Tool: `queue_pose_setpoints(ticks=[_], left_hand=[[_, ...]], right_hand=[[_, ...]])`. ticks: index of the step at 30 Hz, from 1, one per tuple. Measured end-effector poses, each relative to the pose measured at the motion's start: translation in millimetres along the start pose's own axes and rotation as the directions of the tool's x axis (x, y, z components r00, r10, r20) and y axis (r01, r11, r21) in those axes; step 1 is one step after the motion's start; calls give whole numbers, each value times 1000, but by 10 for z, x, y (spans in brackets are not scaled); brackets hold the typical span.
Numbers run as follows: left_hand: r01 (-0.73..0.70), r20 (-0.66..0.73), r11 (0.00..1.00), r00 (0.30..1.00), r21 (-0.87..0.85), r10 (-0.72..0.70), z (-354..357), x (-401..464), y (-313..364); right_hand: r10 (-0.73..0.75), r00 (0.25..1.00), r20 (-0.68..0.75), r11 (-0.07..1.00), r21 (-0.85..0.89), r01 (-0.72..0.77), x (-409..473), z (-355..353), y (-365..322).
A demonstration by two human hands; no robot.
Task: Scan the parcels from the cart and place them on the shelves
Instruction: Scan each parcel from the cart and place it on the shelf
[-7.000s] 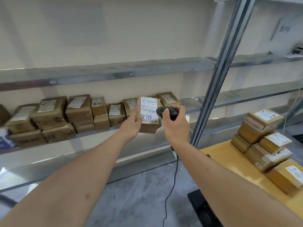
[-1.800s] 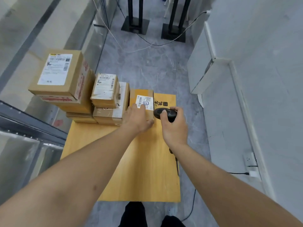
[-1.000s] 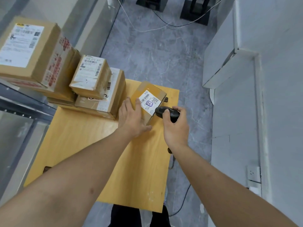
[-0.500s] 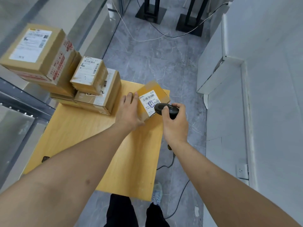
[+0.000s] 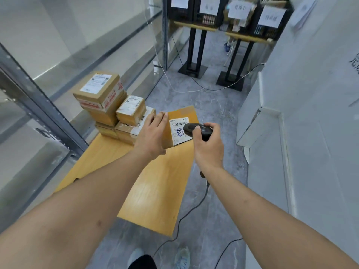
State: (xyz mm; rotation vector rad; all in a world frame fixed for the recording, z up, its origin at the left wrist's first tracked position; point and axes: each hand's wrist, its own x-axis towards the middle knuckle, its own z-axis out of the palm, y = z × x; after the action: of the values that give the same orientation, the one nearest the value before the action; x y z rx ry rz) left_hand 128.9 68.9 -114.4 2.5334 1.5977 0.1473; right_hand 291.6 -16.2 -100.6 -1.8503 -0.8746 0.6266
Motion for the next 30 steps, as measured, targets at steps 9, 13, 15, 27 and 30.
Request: queue_pose_setpoints(ticks=[9,13,15,27,30], left_hand=[[-16,-82,999,996,44,19,-460,-660,-135],[-1,-120,996,993,90,12,-633,-1033,-309],[35,-141,994,990,106,-20,-706,-1258,-426],[324,-156,946,934,-15,-322,-1104,-2538,-1207],[411,-156,911,898,-41,-412,-1207,-2731,-1457]], right_hand=[[-131,991,-33,990,-66,128,-703,-225,-430],[-144,989,-39,988,-62,142,-1137,-132,-595],[-162,986,-34,986,-47,160,-1400,-46,-675],[-216,976,38,976,47,214,-2739,700,-1122],[-250,964,91,968,58,246,-2912,959,-1289]])
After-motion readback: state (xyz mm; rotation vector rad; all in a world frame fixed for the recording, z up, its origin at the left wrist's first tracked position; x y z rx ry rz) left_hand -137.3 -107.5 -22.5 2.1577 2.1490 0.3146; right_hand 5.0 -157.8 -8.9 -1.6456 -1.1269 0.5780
